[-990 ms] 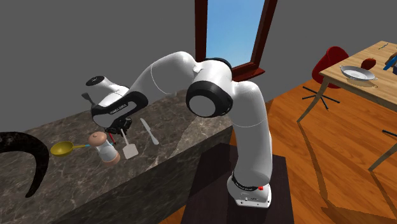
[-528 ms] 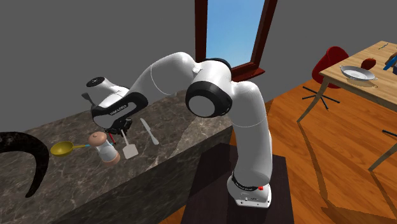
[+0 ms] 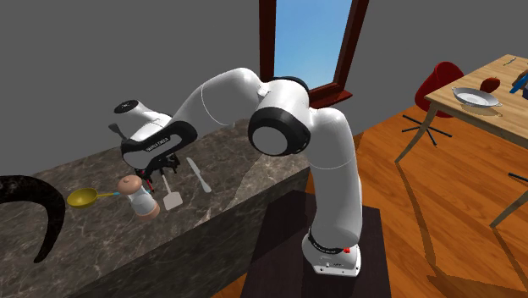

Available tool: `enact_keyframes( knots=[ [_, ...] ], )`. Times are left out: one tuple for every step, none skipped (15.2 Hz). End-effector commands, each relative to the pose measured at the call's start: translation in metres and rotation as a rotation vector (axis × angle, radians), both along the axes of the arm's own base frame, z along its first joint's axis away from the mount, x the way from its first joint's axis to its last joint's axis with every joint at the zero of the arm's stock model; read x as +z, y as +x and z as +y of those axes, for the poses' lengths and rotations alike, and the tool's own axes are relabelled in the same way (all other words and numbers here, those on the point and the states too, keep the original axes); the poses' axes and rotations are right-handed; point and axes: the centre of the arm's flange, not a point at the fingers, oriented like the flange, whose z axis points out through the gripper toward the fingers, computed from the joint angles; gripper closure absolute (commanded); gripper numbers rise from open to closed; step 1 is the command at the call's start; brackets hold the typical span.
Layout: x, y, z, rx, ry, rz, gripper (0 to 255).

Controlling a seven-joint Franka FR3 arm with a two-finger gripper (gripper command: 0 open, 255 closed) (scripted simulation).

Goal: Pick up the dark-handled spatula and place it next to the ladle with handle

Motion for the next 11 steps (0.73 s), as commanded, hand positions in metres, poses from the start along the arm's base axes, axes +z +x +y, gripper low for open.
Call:
enact_keyframes(
  knots=[
    [0.019, 0.000, 0.001, 0.000, 0.000, 0.000, 0],
    [0.032, -0.001, 0.002, 0.000, 0.000, 0.000, 0],
    [0.042, -0.001, 0.002, 0.000, 0.000, 0.000, 0],
    [0.042, -0.001, 0.002, 0.000, 0.000, 0.000, 0],
    [0.042, -0.001, 0.002, 0.000, 0.000, 0.000, 0],
    [0.042, -0.001, 0.002, 0.000, 0.000, 0.000, 0],
    [0.042, -0.001, 0.002, 0.000, 0.000, 0.000, 0],
    [0.042, -0.001, 0.002, 0.000, 0.000, 0.000, 0],
    [0.042, -0.001, 0.002, 0.000, 0.000, 0.000, 0],
    [0.042, -0.001, 0.002, 0.000, 0.000, 0.000, 0],
    [0.042, -0.001, 0.002, 0.000, 0.000, 0.000, 0]
  ],
)
